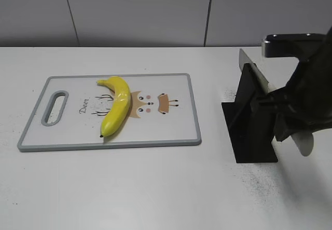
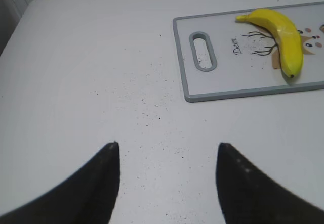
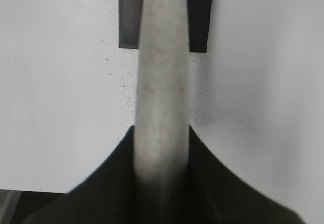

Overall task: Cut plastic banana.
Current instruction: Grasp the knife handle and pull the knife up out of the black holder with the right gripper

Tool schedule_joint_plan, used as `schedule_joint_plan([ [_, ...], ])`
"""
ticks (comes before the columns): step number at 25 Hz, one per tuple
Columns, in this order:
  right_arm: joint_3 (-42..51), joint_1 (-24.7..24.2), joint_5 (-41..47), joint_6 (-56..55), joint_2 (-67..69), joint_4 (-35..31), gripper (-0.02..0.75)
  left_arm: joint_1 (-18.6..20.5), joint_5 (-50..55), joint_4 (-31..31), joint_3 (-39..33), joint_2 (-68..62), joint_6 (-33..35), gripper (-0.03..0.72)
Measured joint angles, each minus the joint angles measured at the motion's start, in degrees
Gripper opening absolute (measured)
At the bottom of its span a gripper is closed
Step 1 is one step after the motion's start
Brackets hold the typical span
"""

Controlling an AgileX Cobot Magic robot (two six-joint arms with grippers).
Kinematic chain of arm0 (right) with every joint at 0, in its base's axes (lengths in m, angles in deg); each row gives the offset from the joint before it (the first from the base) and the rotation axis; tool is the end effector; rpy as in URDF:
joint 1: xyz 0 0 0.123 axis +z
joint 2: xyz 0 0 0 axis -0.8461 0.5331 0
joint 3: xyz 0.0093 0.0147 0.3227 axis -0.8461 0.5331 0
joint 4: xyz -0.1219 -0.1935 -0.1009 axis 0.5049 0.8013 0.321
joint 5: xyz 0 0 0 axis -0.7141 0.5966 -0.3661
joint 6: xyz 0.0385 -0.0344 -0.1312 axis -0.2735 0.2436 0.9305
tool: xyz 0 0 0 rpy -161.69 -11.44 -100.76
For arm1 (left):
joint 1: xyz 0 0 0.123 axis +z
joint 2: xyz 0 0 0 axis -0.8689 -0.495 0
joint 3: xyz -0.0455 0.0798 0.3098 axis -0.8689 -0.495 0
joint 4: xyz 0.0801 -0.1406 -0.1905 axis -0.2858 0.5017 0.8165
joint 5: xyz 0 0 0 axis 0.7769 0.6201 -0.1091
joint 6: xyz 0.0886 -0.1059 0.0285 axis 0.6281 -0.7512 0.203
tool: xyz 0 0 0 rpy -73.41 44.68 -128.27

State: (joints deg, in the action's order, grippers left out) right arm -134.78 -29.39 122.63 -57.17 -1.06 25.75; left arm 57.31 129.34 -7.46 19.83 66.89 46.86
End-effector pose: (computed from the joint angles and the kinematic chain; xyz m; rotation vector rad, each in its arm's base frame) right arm 0.2429 0.1245 0.2208 -0.0997 2.9464 0.0718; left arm -0.0004 -0.0074 0.2396 0.2253 2.0868 -0.0079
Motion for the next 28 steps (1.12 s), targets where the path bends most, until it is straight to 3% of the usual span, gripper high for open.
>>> schedule_joint_plan([
  [14,-9.19,0.10,3.77,-0.57,-7.18,3.24,0.161,0.00,0.00,0.00,0.00,0.00,0.00,0.561],
  [20,-15.42,-0.32,4.83,11.06,-5.77,3.71,0.161,0.00,-2.30,0.00,1.08,-2.14,0.12,0.561],
  [28,-27.98,-0.47,9.03,29.06,7.25,1.52,0.161,0.00,-14.31,2.84,3.77,-21.40,7.18,0.561],
])
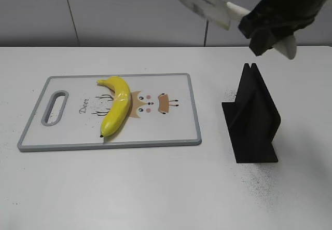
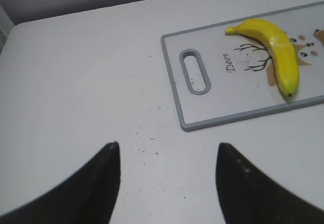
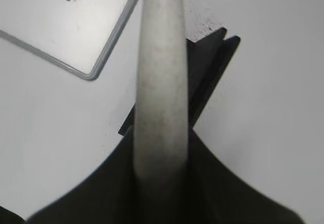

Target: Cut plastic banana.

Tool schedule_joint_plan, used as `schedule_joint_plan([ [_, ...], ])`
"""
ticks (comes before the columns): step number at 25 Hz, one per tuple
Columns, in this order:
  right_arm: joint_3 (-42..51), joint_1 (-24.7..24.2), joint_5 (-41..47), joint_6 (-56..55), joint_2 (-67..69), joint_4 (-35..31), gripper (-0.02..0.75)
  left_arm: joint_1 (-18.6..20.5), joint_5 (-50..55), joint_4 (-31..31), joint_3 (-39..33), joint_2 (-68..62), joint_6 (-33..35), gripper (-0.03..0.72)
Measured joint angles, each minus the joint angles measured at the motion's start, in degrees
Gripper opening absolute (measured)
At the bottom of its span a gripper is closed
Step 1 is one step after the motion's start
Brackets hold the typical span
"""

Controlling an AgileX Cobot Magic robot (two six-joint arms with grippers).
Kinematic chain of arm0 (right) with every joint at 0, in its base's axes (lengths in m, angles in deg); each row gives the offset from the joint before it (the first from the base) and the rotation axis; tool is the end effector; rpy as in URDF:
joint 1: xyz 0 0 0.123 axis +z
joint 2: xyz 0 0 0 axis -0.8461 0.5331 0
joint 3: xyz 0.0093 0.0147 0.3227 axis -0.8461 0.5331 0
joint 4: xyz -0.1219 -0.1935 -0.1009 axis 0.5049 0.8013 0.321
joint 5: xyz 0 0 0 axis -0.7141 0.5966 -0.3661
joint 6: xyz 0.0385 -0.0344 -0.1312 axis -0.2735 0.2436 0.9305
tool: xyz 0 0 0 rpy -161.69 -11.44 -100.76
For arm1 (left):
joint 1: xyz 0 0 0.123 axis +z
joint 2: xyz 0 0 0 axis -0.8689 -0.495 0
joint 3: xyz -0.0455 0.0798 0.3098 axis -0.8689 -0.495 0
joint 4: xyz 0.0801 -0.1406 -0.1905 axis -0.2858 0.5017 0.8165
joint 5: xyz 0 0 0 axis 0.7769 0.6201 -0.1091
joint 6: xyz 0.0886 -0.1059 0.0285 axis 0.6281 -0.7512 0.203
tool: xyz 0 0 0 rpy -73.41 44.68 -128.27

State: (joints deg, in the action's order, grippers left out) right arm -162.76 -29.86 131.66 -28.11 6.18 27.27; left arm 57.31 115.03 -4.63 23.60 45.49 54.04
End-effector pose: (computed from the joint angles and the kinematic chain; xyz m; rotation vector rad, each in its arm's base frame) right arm 0.3197 0.1582 0.3140 -0.7588 2.6295 0.0157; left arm 0.0668 -0.0150 0.2802 0.3306 2.1277 0.0048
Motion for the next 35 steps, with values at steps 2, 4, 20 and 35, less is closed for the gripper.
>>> schedule_joint_plan([
  [2,-3.58,0.00,0.95,4.55,3.43,-1.61,0.161,0.00,-2.43,1.19,1.29,-5.64,3.13,0.561],
  [4,-6.67,0.00,1.01,8.66,6.77,-3.21,0.161,0.00,-4.83,2.57,2.98,-11.89,6.08,0.561],
  [20,-20.85,0.06,0.03,51.80,22.20,-13.12,0.161,0.00,1.12,19.22,34.32,-55.32,43.58,0.560],
  [35,-22.19,0.06,-2.43,72.98,27.05,-23.54,0.161,-6.30,14.19,26.20,52.79,-77.53,65.06,0.526],
])
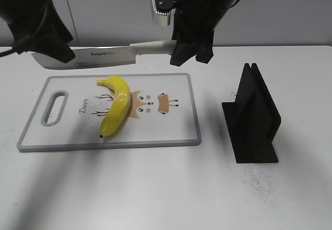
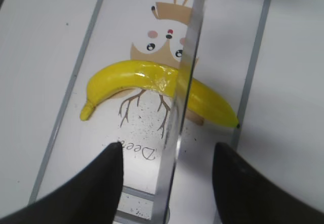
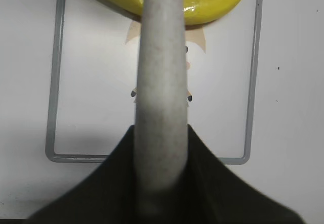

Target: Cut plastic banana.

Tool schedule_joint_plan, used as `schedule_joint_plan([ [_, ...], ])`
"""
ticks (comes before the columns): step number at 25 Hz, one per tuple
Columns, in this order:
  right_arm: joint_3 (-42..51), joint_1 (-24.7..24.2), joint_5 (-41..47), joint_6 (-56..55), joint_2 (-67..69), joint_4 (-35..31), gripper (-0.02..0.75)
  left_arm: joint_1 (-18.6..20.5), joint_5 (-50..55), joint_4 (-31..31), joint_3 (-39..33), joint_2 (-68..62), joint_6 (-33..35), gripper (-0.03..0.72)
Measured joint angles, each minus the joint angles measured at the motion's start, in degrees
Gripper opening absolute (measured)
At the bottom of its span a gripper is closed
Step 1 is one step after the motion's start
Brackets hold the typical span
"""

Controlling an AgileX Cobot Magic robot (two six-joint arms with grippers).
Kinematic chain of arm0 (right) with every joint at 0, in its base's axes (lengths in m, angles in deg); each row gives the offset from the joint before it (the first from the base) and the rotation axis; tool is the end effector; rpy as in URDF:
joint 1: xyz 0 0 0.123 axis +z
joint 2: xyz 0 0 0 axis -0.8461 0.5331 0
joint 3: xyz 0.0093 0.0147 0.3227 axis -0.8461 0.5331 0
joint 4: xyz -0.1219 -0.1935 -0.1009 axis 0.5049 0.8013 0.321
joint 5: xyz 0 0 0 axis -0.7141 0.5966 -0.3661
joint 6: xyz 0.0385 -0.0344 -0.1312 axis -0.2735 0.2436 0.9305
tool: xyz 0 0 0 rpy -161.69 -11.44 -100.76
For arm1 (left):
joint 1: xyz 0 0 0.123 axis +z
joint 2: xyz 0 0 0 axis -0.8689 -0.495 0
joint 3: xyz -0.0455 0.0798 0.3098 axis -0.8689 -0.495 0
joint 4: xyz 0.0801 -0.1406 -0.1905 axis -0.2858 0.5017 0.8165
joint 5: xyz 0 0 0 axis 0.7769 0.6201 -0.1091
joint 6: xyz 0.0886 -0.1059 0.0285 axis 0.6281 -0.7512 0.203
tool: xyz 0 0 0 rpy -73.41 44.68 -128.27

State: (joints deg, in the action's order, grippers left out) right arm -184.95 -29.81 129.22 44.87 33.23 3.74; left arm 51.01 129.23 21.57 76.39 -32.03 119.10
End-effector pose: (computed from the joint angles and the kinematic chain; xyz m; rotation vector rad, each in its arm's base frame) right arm 0.4147 0.2653 0.2383 -2.0170 1.7731 0.1960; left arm 0.3650 -0.1278 0.2959 1.6445 1.9695 -0.3449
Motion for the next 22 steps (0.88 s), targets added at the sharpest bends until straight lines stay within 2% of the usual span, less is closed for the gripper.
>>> schedule_joint_plan([
  [4,-0.21,0.00,-0.17,0.07,0.10,0.28,0.161,-0.50,0.19,-2.03,0.39,-3.07,0.13,0.517],
  [7,-0.27,0.00,-0.17,0.09,0.31,0.28,0.161,-0.50,-1.26,-3.19,0.39,-3.92,0.13,0.465],
  [10,-0.27,-0.05,-0.28,0.09,0.50,0.41,0.161,-0.50,-3.02,-3.21,0.46,-4.40,0.13,0.325],
  [13,-0.34,-0.06,-1.68,-0.31,0.68,0.87,0.161,-0.62,-4.44,-3.21,0.46,-4.75,0.18,0.101],
  [15,-0.46,-0.16,-1.96,-0.61,0.68,1.07,0.161,-0.68,-5.06,-3.13,0.46,-4.96,0.63,0.034],
  [22,-0.50,-0.72,-1.79,-0.85,1.22,1.40,0.161,-1.14,-6.90,-2.51,0.46,-7.40,1.51,0.012],
])
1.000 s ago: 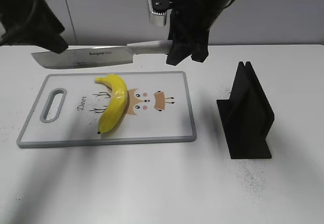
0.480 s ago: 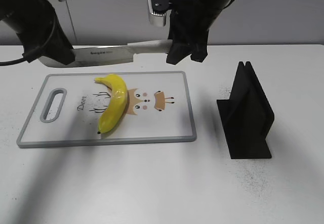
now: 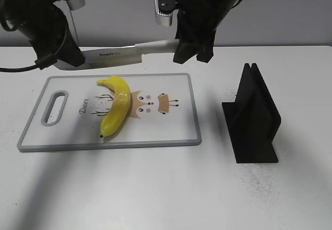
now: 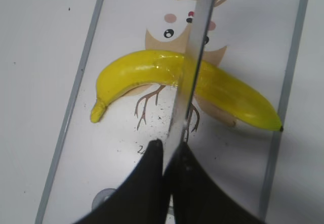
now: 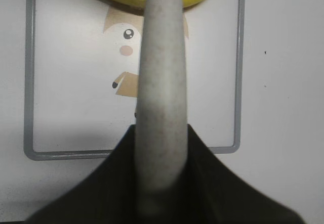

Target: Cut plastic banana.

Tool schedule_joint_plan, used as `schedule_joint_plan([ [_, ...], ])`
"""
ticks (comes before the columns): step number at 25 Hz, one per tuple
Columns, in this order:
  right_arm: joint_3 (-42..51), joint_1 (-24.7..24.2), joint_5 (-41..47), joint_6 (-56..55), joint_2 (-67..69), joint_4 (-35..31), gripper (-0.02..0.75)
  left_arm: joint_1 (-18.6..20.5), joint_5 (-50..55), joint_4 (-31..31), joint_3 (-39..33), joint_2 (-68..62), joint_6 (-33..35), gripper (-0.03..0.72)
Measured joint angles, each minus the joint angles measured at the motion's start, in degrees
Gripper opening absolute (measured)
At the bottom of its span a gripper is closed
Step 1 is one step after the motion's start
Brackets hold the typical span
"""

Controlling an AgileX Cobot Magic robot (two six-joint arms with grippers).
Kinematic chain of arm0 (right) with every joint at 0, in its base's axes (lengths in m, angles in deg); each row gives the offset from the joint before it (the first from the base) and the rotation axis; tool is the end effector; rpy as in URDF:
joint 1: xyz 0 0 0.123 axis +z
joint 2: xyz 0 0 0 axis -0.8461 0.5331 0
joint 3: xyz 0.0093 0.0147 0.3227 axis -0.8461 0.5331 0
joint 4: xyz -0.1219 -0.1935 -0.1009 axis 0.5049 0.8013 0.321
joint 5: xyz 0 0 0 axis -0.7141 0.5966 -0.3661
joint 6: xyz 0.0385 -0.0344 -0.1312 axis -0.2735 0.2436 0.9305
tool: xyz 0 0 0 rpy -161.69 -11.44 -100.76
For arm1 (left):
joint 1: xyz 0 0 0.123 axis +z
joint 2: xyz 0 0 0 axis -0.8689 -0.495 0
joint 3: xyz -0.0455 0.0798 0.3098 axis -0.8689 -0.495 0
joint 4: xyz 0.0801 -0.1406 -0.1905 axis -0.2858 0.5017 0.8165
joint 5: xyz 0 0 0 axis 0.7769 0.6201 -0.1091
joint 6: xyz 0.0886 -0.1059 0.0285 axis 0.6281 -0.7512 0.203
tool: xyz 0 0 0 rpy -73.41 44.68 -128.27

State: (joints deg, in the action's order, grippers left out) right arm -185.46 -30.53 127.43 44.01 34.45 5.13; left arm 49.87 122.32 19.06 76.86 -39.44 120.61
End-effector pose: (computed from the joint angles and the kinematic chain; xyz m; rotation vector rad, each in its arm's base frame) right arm 0.4264 0.2605 0.2310 -1.9907 1.7958 0.1545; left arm 0.3993 -0.1326 0.2478 1.6759 2.0030 -0.2747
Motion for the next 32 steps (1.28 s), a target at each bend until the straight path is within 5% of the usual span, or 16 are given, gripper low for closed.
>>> schedule_joint_plan([
  [14,-1.31,-0.97,-3.08,-2.66,14.80,1.17,0.161,-0.44,-7.30,1.45,1.10,-14.70,1.63,0.018],
  [32,-4.23,-0.30,7.25,-4.52,3.81,2.44,0.161,-0.61,0.59,0.69,-0.09,0.66,0.74,0.010],
])
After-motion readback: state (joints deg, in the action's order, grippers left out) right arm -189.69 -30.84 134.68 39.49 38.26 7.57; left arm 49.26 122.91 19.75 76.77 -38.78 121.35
